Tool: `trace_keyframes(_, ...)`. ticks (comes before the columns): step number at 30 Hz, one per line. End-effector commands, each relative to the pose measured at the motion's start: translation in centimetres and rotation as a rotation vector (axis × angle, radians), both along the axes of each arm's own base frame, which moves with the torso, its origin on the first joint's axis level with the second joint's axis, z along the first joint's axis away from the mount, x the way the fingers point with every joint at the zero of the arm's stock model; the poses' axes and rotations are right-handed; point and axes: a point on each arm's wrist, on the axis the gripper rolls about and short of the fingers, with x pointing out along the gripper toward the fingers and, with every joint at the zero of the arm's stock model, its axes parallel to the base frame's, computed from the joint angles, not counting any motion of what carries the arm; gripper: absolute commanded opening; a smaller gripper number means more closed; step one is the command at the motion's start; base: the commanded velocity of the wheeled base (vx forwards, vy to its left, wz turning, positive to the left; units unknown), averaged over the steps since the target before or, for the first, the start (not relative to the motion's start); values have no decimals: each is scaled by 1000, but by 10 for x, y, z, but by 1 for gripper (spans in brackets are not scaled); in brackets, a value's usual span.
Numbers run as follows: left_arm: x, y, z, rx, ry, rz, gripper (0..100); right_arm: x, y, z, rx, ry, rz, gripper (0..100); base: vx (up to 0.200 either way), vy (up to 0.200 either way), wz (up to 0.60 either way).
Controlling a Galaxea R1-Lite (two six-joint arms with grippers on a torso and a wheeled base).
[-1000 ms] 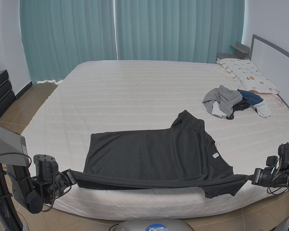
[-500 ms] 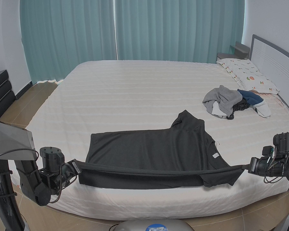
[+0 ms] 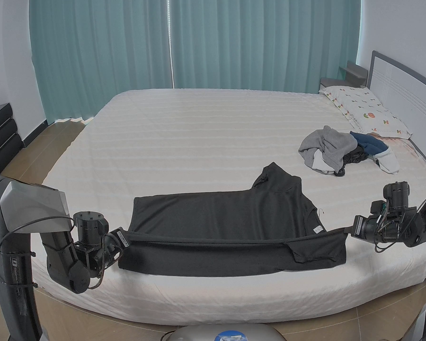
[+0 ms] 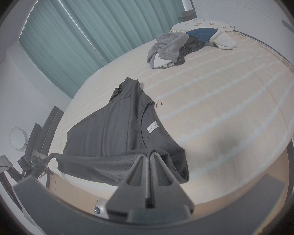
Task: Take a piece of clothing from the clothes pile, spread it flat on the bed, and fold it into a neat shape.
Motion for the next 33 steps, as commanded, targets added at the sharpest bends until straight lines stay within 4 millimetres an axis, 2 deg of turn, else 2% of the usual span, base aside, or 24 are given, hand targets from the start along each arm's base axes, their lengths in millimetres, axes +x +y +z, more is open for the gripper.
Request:
trace_keyframes(1, 10, -1, -15, 4, 24, 1, 0, 15, 2, -18, 4, 39, 8, 0, 0, 0, 0)
trace_keyframes(12, 26, -3, -30, 6, 41, 5, 0, 49, 2, -38, 6, 34, 11, 0, 0, 0, 0)
trace_keyframes(26, 35, -4, -34, -2, 27, 13, 0, 68, 13, -58, 16, -42, 33, 0, 0, 0, 0)
trace_keyframes(27, 35, -4, -35, -2, 27, 13, 100, 68, 13, -58, 19, -44, 32, 100, 0, 0, 0)
trace_keyframes(33, 36, -2, -35, -4, 23, 25, 100, 71, 13, -51, 69, -81, -12, 100, 0, 0, 0)
